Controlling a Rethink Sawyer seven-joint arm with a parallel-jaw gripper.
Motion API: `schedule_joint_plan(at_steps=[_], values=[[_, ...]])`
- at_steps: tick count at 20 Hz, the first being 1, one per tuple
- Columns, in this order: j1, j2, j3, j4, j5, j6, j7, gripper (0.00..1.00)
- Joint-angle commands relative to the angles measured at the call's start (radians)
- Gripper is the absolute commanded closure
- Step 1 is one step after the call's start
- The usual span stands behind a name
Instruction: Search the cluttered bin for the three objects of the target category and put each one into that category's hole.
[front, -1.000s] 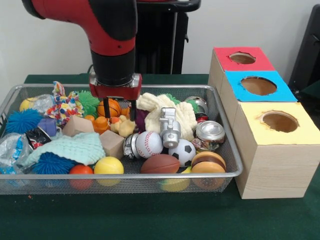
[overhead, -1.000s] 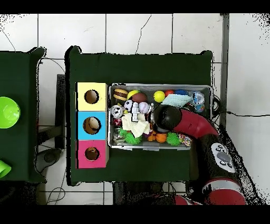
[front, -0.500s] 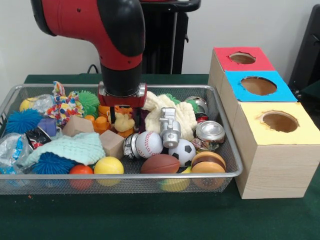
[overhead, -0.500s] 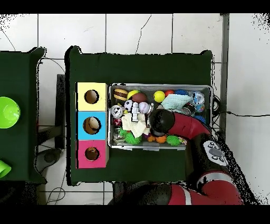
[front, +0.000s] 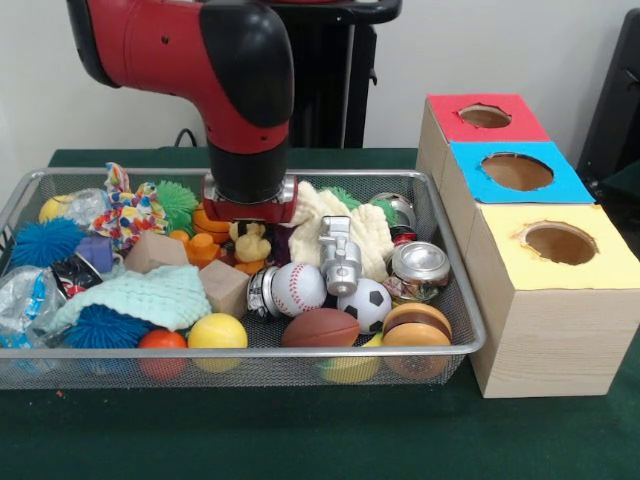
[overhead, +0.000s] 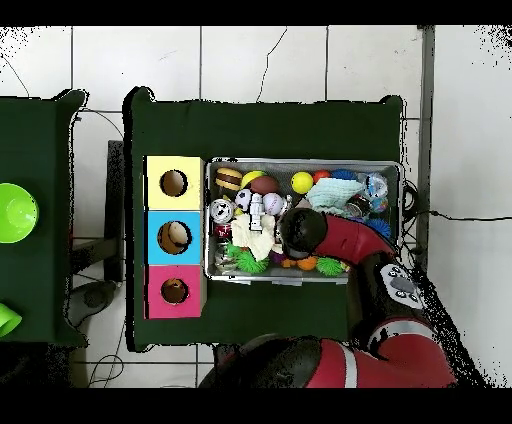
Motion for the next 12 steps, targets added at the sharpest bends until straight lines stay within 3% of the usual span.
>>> schedule_joint_plan(at_steps=[1, 3, 5, 8, 12], values=[[0.031, 0.067, -0.001, -0.043, -0.045, 0.061, 0.082, 1.00], [0.048, 0.044, -0.013, -0.056, -0.033, 0.147, 0.078, 1.00], [0.067, -0.022, -0.024, -0.066, -0.017, 0.293, 0.061, 1.00], [0.104, -0.115, -0.044, -0.147, -0.014, 0.555, 0.034, 1.00], [0.138, -0.174, -0.057, -0.238, -0.036, 0.702, 0.042, 1.00]])
